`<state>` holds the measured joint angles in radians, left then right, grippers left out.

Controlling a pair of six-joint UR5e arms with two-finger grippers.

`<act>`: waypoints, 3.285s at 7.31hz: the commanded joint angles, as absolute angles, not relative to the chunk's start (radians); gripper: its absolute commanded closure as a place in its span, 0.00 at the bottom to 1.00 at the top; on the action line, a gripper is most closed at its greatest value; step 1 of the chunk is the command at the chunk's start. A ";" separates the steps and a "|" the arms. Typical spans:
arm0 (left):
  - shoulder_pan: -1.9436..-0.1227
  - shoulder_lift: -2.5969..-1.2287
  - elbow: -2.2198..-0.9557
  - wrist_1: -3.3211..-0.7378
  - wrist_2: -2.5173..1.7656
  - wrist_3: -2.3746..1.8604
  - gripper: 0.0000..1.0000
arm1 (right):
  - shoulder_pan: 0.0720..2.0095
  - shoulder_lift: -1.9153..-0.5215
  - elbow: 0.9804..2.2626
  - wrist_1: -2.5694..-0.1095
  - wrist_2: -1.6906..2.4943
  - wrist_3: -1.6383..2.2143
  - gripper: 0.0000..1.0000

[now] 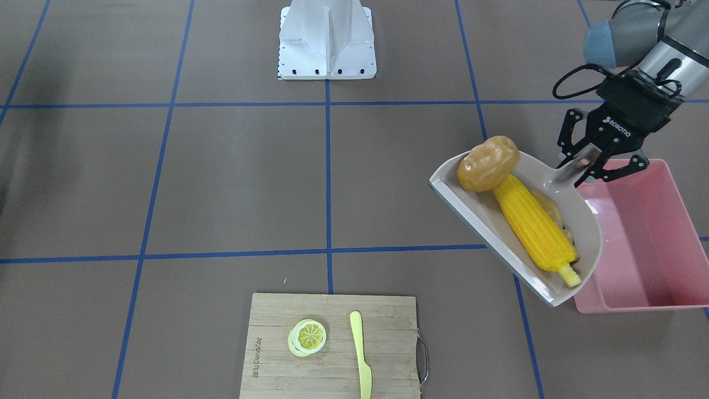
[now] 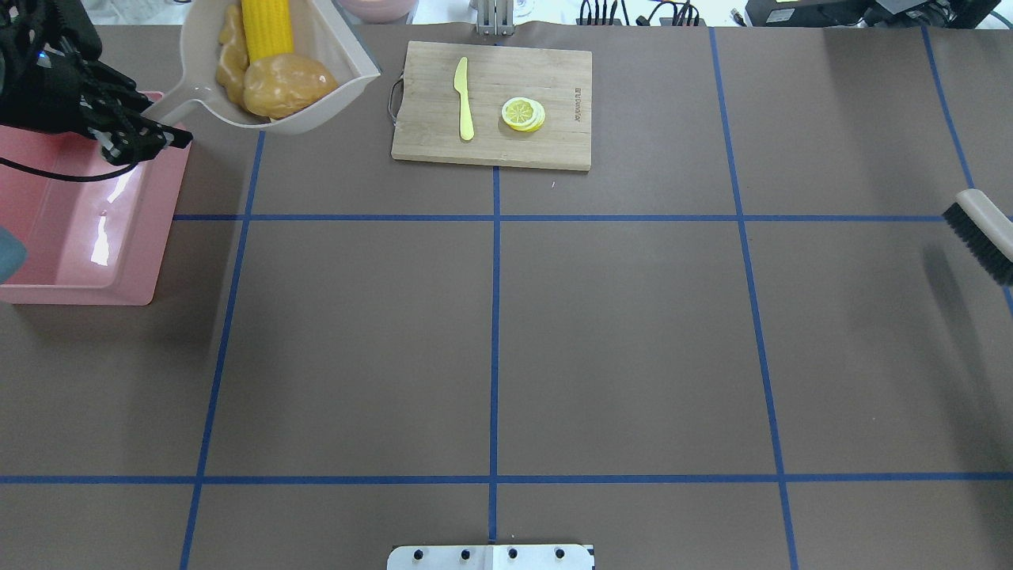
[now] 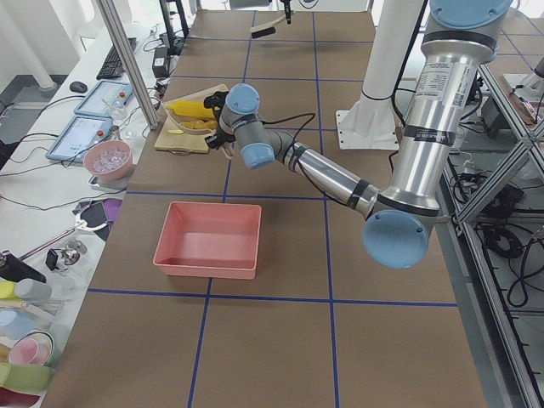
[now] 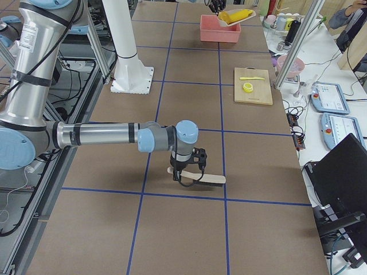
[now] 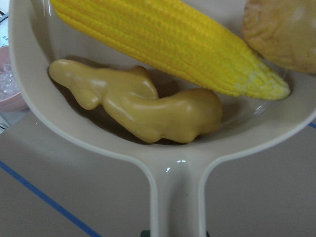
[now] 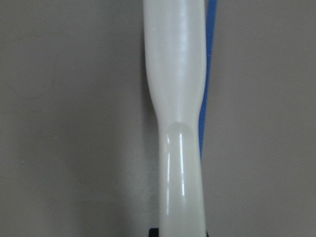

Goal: Sweep and dump trash into bin

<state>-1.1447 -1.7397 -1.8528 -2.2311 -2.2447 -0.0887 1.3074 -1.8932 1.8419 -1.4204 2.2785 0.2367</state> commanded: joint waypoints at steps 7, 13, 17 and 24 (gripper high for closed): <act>-1.311 -1.212 -1.936 -2.459 -2.272 -0.008 1.00 | 1.097 -1.813 1.712 -0.960 2.266 0.800 1.00; -1.350 -1.109 -1.951 -2.266 -2.258 0.129 1.00 | 1.005 -1.825 1.775 -0.966 2.215 0.856 0.83; -1.348 -1.115 -1.950 -2.117 -2.221 0.164 1.00 | 1.003 -1.833 1.764 -0.962 2.220 0.842 0.01; -1.341 -1.167 -2.043 -1.748 -2.229 0.214 1.00 | 1.243 -1.630 1.770 -1.427 2.315 0.391 0.01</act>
<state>-1.3470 -1.1631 -2.0246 -1.7994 -2.2293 0.1897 1.1603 -1.7363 1.7713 -1.1905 2.3017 0.5691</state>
